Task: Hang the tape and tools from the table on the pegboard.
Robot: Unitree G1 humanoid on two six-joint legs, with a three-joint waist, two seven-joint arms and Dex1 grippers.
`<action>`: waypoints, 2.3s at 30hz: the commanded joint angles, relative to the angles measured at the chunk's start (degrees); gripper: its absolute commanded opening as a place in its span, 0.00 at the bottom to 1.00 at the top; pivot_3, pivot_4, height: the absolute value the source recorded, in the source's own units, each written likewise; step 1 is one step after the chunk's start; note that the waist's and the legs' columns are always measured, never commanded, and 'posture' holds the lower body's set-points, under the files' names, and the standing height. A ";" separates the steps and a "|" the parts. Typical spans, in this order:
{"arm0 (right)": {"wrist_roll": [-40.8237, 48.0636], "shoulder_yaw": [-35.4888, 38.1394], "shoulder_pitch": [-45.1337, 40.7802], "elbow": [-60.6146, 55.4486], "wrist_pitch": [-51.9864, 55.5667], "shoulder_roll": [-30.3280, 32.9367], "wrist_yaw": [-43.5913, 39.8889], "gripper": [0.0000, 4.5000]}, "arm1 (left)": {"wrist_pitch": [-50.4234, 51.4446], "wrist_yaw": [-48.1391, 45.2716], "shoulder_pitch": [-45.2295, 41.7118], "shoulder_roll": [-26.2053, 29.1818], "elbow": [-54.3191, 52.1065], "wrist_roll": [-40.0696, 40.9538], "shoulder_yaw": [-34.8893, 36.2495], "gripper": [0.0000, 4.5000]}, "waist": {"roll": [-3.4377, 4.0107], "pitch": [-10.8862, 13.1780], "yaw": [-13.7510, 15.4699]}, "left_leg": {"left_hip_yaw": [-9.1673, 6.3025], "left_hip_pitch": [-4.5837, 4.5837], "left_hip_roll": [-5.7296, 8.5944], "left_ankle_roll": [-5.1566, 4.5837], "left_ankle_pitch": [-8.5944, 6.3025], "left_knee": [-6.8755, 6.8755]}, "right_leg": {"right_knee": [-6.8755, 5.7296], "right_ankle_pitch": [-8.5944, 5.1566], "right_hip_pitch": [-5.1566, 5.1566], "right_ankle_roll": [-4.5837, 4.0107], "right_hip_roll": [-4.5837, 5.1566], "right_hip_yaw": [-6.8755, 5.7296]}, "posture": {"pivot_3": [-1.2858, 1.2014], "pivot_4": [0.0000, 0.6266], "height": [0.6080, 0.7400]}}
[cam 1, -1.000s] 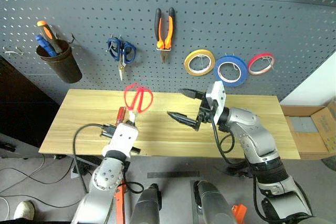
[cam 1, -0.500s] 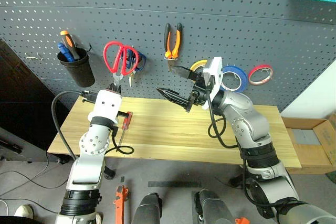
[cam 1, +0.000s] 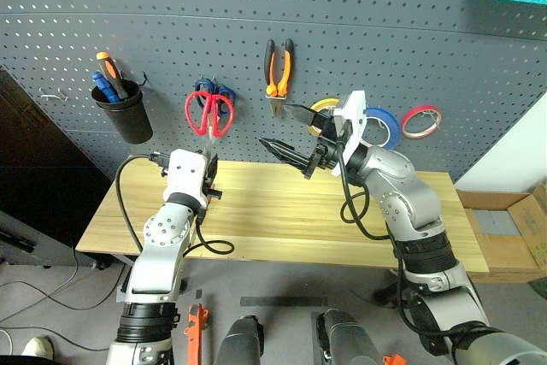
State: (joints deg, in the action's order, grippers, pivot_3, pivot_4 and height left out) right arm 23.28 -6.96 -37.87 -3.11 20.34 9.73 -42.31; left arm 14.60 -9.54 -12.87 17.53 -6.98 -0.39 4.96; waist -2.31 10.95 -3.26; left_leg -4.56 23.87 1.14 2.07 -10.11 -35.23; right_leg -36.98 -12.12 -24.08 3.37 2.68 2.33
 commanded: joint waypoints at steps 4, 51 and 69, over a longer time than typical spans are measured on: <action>0.05 0.41 -0.26 -3.27 -1.09 0.51 0.41 1.00 | -0.27 0.14 -0.70 0.02 -0.63 0.41 0.62 0.87 | 0.01 0.00 -0.01 | 0.00 -0.01 -0.01 -0.01 0.01 0.00 | -0.01 0.00 0.00 0.00 -0.01 0.00 | 0.49 0.18 1.00; -15.13 -15.55 2.25 7.33 -14.36 -3.24 -6.60 1.00 | -15.33 -10.58 -24.21 7.91 64.43 4.29 6.27 0.20 | 0.14 5.64 -0.20 | 0.16 0.13 -0.86 0.08 -0.06 0.13 | 0.02 -0.06 -0.30 -0.41 -0.66 -0.13 | 0.49 0.43 1.00; -3.83 -5.59 -4.97 -1.54 -1.98 -11.04 2.21 1.00 | -11.47 5.65 -6.52 13.93 -5.88 -15.25 7.74 0.20 | -0.25 4.76 0.99 | 0.11 0.41 -0.92 0.64 0.09 0.32 | 0.04 0.12 -0.62 -0.72 -0.67 -0.28 | 0.51 0.22 1.00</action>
State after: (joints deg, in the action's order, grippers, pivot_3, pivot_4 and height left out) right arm 17.30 -13.95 -40.88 -2.20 18.49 0.11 -41.39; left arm 5.27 -6.28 -15.99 29.17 -10.83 -14.11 8.97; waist -2.57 15.71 -2.27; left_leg -4.47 24.32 0.18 2.77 -9.95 -34.91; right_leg -36.92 -11.97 -24.75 2.74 1.94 2.00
